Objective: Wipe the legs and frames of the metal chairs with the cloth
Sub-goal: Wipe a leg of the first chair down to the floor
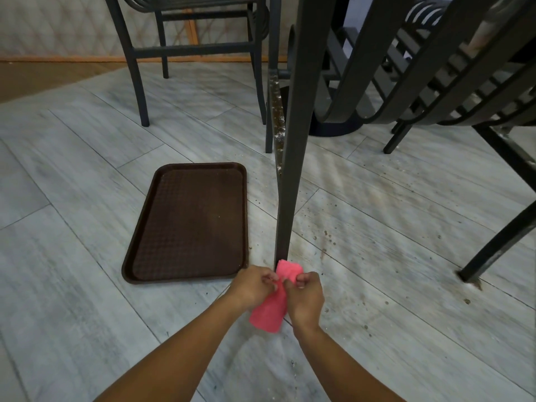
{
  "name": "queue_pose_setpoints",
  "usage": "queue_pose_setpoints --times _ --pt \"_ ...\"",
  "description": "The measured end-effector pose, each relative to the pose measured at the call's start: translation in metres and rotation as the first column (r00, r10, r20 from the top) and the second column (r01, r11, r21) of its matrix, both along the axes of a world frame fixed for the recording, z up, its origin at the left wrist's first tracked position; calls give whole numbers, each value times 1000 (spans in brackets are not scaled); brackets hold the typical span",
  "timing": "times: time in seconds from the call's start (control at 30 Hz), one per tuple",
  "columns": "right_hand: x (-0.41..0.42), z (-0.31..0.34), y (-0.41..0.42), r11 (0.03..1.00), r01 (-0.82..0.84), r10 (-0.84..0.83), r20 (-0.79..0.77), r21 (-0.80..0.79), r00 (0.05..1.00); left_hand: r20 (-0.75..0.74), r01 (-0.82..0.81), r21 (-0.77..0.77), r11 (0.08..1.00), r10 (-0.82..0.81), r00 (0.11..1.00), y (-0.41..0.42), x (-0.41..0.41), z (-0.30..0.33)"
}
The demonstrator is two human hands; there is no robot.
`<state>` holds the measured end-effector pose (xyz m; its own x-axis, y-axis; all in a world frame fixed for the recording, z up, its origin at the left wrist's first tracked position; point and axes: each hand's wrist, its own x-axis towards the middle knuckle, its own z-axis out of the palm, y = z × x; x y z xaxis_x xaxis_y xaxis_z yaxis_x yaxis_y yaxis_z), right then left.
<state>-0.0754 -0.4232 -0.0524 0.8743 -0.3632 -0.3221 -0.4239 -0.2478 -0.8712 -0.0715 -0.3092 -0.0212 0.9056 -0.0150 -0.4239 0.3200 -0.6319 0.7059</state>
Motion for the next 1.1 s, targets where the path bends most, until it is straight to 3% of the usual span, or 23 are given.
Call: queue_pose_setpoints --times 0.23,0.47,0.6,0.73,0.87,1.1 --pt "-10 34 1 992 -110 118 137 -66 983 -13 24 -138 990 -26 1000 1 -12 17" --pt "-28 63 8 926 -318 363 244 -205 899 -38 -196 -377 905 196 980 12 -25 31" --pt "-26 75 -1 915 -308 383 319 -263 867 -7 -207 -340 917 218 976 20 -29 29" --pt "-6 85 -8 953 -227 286 354 -200 891 13 -233 -255 938 244 970 27 -31 24" --pt "20 97 -9 956 -262 292 337 -134 895 29 -304 -230 925 319 947 35 -30 17" --pt "52 105 -2 888 -436 459 363 -149 811 -77 -430 -529 732 463 883 34 -13 10"
